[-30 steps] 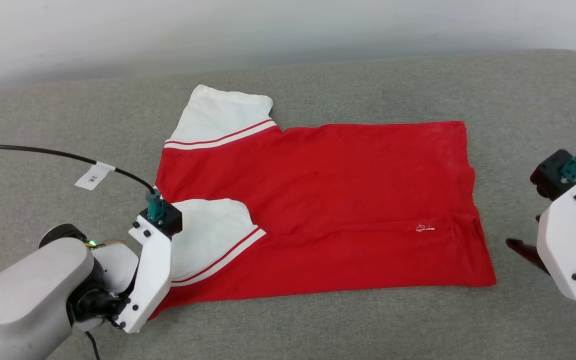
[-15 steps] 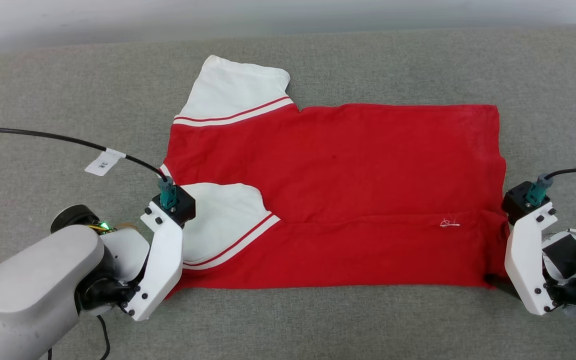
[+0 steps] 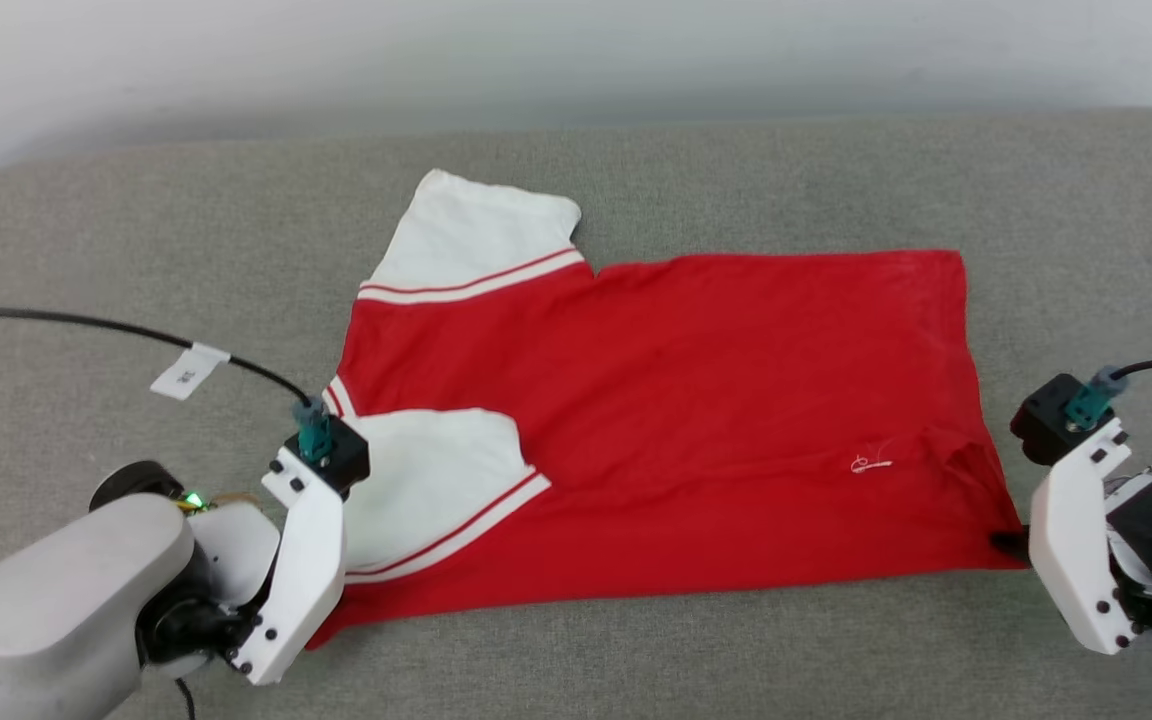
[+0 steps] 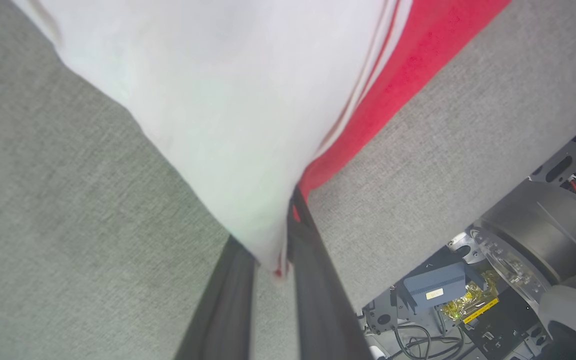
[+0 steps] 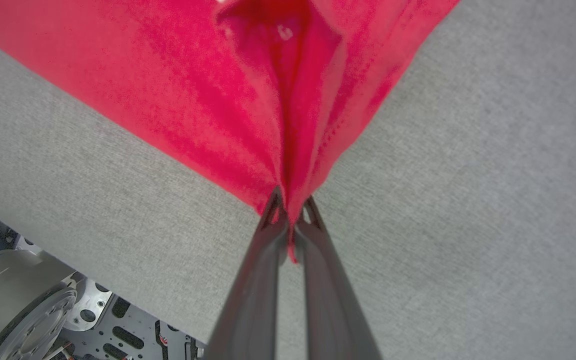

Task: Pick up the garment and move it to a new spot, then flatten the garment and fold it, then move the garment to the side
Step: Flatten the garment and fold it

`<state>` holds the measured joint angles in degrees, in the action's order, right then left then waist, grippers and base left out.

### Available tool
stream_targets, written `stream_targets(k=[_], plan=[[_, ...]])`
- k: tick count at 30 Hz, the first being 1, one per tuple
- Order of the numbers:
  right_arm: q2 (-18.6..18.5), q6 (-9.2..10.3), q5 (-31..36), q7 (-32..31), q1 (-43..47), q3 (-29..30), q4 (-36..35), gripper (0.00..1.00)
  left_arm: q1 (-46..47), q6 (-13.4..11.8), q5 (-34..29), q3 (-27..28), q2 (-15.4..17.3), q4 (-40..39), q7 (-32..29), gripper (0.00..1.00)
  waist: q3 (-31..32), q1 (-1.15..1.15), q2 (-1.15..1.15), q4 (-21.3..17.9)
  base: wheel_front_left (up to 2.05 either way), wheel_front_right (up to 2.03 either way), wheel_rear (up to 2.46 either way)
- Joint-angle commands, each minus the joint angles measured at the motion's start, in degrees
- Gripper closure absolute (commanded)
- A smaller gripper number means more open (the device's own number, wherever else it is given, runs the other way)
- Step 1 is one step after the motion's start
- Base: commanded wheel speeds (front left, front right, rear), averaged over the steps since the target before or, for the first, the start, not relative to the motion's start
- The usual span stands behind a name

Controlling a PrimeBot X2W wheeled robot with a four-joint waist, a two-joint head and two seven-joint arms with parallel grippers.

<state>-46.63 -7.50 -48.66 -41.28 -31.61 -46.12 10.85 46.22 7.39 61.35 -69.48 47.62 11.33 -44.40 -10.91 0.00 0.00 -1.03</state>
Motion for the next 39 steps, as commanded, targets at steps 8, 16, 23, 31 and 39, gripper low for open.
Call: stream_targets(k=[8,16,23,31,39], plan=[[-6.28,0.04,-2.87,1.8,4.81,0.38,-5.53,1.0,-5.23,-0.59,1.67,-1.15,3.88,-4.28,1.07,1.0,3.97,0.0,0.0,0.62,0.0,0.0,0.0],[-8.31,0.04,-4.55,1.91,13.82,2.11,-8.32,1.0,-9.87,-2.38,1.25,-2.06,4.56,-6.92,1.67,1.0,4.41,0.0,0.0,0.88,0.0,0.0,0.0],[-4.68,0.04,-2.47,2.71,17.53,4.67,-5.12,0.0,-11.67,-3.4,0.86,-2.0,3.44,-5.16,3.72,0.0,3.49,0.0,0.0,0.85,0.0,0.0,0.0],[-2.73,0.02,2.25,11.41,16.73,12.16,-6.06,0.0,-8.95,-3.95,-0.38,1.48,4.64,-7.29,9.71,0.0,5.85,0.0,0.0,1.53,0.0,0.0,0.0],[1.43,0.02,10.89,24.65,16.65,22.26,-9.21,0.0,-4.4,-5.79,-3.9,6.28,7.15,-8.79,15.71,0.0,6.37,0.0,0.0,0.2,0.0,0.0,0.0]])
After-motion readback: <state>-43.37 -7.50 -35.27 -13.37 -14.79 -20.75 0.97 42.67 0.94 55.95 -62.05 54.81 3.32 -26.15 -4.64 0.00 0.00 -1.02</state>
